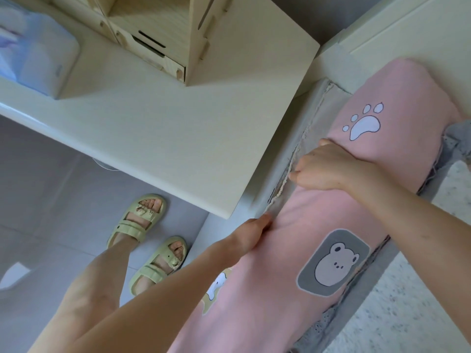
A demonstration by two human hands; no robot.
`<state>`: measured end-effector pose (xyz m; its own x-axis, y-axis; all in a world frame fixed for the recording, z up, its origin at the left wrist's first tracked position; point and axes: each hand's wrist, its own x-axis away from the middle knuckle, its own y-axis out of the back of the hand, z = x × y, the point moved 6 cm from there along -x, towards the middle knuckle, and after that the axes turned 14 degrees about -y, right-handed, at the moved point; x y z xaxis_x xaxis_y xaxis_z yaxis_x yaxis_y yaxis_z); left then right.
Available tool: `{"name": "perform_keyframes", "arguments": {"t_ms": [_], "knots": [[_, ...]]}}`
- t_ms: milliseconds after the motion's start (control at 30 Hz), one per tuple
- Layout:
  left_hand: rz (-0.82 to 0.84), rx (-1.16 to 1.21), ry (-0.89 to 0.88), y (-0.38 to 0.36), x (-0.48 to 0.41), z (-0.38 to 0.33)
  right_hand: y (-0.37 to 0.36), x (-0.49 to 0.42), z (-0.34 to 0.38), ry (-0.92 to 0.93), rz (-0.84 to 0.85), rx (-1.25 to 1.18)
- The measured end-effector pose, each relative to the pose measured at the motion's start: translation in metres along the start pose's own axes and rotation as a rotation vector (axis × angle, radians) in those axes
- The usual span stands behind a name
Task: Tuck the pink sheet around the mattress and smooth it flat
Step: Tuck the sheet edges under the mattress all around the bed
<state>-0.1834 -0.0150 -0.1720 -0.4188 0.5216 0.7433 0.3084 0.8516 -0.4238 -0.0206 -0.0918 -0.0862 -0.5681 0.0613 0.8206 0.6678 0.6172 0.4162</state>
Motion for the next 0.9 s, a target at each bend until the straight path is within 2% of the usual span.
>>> {"name": "perform_keyframes", "arguments": {"t_ms": [67,167,267,433,500,600,700,833,900], "knots": [[-0.012,0.022,0.055,0.002,-0.004,0.004,0.005,0.004,0.004,0.033,-0.099,-0.106],[-0.016,0.07,0.103,0.003,-0.009,0.009,-0.008,0.02,0.031,0.144,-0.216,-0.068],[-0.053,0.154,0.104,0.007,-0.01,0.014,-0.031,0.019,0.051,0.144,-0.119,-0.013],[-0.29,0.155,-0.029,0.023,0.017,0.042,-0.033,0.01,0.057,0.097,-0.074,0.016],[-0.304,0.129,-0.055,0.024,0.032,0.055,-0.036,0.01,0.064,0.075,-0.041,0.053],[-0.237,0.081,-0.047,0.026,0.044,0.065,-0.042,0.017,0.082,0.054,-0.037,0.126],[-0.211,0.04,-0.019,0.031,0.053,0.074,-0.049,0.046,0.102,0.124,-0.153,0.077],[-0.184,0.07,-0.014,0.032,0.074,0.1,-0.072,0.085,0.133,0.248,-0.426,-0.086],[-0.168,0.072,-0.028,0.032,0.081,0.111,-0.086,0.092,0.148,0.245,-0.439,-0.096]]}}
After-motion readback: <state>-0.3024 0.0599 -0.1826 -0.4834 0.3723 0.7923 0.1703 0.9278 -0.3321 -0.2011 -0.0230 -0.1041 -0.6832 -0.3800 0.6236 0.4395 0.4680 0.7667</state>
